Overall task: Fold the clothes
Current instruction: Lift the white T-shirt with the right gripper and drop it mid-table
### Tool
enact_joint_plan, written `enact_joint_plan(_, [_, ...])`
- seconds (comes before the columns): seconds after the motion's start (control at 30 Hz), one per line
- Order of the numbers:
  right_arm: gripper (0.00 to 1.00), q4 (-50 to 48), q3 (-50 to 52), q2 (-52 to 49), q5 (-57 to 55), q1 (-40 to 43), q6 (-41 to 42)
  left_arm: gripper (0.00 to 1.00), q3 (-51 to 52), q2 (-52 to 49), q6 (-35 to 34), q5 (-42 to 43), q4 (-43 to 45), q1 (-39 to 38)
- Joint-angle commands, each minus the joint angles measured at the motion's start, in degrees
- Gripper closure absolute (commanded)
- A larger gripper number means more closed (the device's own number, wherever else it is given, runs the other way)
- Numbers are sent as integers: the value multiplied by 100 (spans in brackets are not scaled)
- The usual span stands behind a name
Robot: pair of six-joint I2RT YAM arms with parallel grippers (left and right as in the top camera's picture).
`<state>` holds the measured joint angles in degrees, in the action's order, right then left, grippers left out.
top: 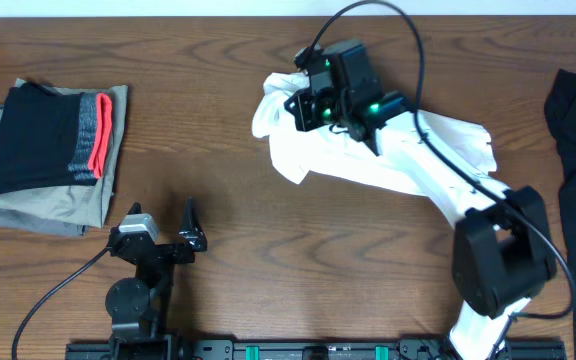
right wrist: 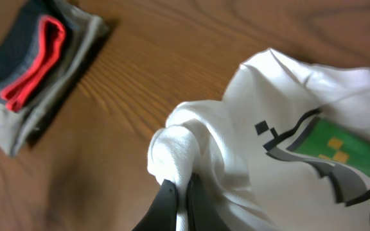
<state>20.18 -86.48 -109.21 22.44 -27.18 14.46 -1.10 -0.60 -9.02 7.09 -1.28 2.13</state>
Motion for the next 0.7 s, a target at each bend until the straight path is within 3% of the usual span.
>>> enact_joint_plan(0.0, [99, 247, -352, 584, 225, -107, -39, 2, 87, 31, 35, 76, -212, -22])
enact_joint_plan(0.4, [99, 1320, -352, 1880, 195, -1032, -122, 2, 87, 31, 35, 76, -212, -22])
enact_joint_plan(0.67, [99, 1064, -352, 1838, -817, -726, -188, 2, 87, 31, 35, 76, -212, -22])
